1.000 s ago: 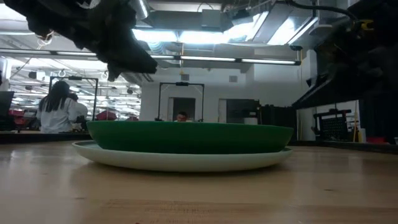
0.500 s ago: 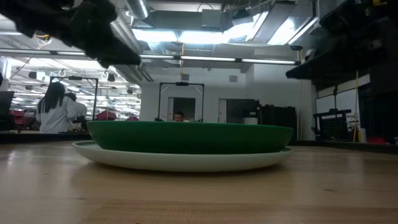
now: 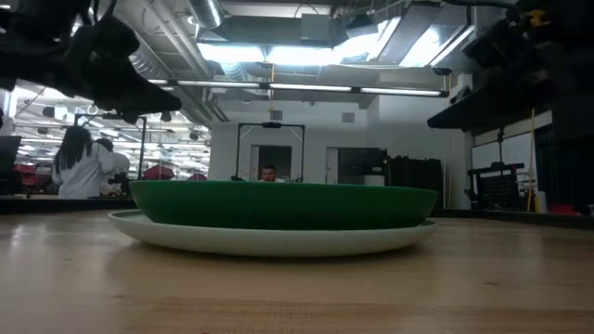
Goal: Stack plastic plates
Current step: Return to Home Position
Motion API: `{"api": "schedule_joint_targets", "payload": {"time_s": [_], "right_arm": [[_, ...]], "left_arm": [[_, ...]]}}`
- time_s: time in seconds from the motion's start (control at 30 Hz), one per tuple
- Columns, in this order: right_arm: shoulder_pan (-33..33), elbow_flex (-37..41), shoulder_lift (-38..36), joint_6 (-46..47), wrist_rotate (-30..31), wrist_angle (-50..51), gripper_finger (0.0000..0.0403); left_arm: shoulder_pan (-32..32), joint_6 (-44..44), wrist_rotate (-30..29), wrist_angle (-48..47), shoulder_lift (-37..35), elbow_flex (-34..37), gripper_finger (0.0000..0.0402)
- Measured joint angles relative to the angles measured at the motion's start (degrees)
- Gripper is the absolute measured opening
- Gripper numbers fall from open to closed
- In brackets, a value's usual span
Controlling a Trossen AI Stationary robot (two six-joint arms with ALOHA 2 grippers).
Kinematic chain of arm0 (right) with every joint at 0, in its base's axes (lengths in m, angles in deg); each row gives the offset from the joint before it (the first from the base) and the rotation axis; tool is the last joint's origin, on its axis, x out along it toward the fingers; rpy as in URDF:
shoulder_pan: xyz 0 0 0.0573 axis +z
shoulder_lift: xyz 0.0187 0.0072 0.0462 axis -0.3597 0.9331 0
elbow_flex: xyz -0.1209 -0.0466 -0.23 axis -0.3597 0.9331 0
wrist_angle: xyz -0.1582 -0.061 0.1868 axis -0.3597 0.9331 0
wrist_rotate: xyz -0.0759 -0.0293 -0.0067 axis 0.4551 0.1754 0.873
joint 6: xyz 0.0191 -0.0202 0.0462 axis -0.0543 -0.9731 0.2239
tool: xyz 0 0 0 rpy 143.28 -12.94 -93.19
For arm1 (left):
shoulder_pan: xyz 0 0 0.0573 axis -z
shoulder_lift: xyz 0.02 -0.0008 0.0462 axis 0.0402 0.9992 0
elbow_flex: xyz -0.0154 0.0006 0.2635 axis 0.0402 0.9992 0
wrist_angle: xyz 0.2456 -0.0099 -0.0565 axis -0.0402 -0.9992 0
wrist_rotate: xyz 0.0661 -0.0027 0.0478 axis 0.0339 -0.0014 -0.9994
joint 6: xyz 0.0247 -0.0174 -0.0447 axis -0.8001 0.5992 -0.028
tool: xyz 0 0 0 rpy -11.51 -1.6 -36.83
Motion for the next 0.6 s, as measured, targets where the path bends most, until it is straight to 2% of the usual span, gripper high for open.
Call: {"api": "schedule_joint_targets", "payload": {"time_s": [0.13,0.23,0.6], "right_arm": [[-1.9,0.0,0.0,-0.7,-1.9,-0.6,0.0097],[-2.2,0.0,-0.6,-0.7,-1.8,0.6,0.0081],[-2.1,0.1,-12.8,-0.7,-1.3,9.3,0.0034]], "left_arm": [[0.0,0.9,0.4,2.9,-3.6,3.5,0.0027],[0.0,1.1,0.4,1.1,-6.7,4.5,0.0019],[0.1,0.9,-0.2,-7.4,-17.5,4.6,0.0004]]}}
